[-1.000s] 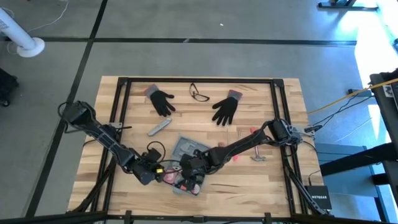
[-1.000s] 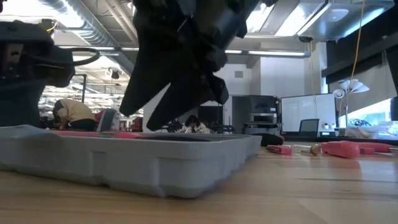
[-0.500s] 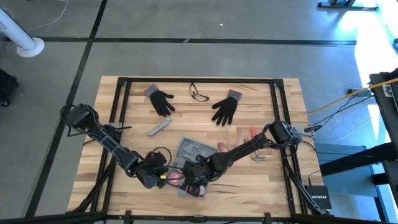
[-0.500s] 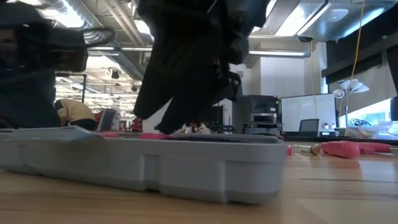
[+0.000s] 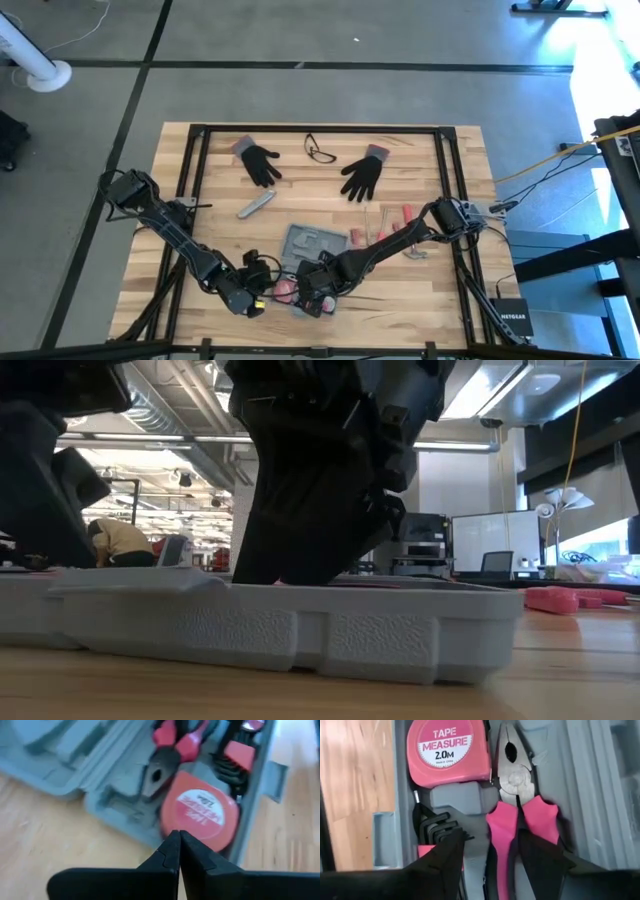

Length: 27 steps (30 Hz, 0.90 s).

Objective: Prefit tool cases

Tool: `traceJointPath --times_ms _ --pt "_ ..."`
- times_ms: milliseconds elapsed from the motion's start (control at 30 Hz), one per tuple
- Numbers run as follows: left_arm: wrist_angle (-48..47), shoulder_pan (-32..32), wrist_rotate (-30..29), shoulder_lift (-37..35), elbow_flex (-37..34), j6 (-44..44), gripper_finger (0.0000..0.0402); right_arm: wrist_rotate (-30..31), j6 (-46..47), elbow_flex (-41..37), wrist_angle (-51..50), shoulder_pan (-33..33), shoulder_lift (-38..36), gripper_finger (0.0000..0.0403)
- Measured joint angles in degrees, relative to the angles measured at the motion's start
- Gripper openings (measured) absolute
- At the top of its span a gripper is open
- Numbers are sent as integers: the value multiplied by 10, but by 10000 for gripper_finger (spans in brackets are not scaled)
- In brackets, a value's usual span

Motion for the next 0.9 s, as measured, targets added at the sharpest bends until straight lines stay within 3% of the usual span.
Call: traceJointPath --times_ms 133,367,667,900 --pt "30 7 1 7 1 39 0 6 0 0 -1 0 4 152" --pt "73 30 -1 41 1 69 0 4 25 1 3 -2 7 28" --pt "78 23 -3 47 1 58 0 -20 54 30 -2 -11 6 2" --pt "69 0 -15 48 1 29 0 -36 38 65 4 -28 -6 5"
